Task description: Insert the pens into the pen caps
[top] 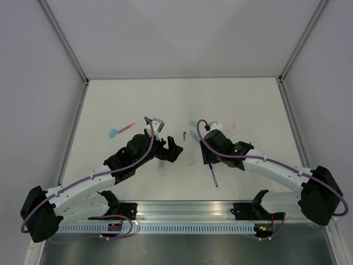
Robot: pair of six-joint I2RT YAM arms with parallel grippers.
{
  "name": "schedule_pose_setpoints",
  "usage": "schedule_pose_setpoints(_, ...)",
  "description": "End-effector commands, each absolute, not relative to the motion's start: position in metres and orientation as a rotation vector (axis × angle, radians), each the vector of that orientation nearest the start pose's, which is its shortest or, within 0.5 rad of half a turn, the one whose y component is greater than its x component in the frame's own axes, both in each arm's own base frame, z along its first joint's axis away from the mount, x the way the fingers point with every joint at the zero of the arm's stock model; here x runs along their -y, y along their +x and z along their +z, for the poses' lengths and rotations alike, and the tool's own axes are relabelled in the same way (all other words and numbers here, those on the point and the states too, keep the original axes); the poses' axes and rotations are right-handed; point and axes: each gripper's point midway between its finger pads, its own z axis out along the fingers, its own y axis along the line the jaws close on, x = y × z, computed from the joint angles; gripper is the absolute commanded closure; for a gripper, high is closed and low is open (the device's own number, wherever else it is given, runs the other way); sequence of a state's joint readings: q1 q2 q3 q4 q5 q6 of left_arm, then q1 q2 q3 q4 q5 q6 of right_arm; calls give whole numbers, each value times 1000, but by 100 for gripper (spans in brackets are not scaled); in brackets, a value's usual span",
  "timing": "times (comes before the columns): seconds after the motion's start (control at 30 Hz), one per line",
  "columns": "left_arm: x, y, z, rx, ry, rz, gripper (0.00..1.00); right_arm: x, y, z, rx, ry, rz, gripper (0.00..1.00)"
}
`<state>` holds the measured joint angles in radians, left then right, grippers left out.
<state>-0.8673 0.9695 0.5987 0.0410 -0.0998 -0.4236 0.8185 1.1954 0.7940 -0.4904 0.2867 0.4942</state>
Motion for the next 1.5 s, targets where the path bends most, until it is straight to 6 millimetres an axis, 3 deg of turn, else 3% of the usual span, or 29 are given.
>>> schedule_pose_setpoints(0.0,265,227,182,-1971,321,-845,0,-197,212,72,-2535,-326,237,35)
schedule_pose_setpoints(0.1,259,232,180,-1981,292,-834,0,-197,208,56,-2600,-352,204,44)
schedule_pose_setpoints(0.43,246,242,176,-1996,232,-792,0,-183,188,9,-2755,-384,102,56)
schedule_pose_setpoints(0.63,245,240,181,-1978,222,-804,0,-177,186,2,-2778,-368,50,66)
schedule_pose_setpoints(0.83,246,237,183,-1966,226,-827,0,-184,186,0,-2785,-369,89,89)
schedule_pose_setpoints(0.87,246,237,183,-1967,227,-830,0,-189,189,3,-2772,-369,120,98)
schedule_pose_setpoints(0.9,247,237,182,-1971,229,-834,0,-194,191,8,-2760,-374,147,100)
schedule_pose_setpoints(0.97,251,234,184,-1971,236,-868,1,-199,197,19,-2739,-378,167,100)
schedule_pose_setpoints(1.17,264,221,192,-2003,204,-1055,2,-229,234,87,-2563,-342,274,100)
schedule_pose_setpoints(1.27,272,220,196,-1999,201,-1114,2,-254,238,116,-2451,-327,484,100)
schedule_pose_setpoints(1.47,293,228,200,-2031,211,-1202,7,-276,237,139,-2319,-307,693,100)
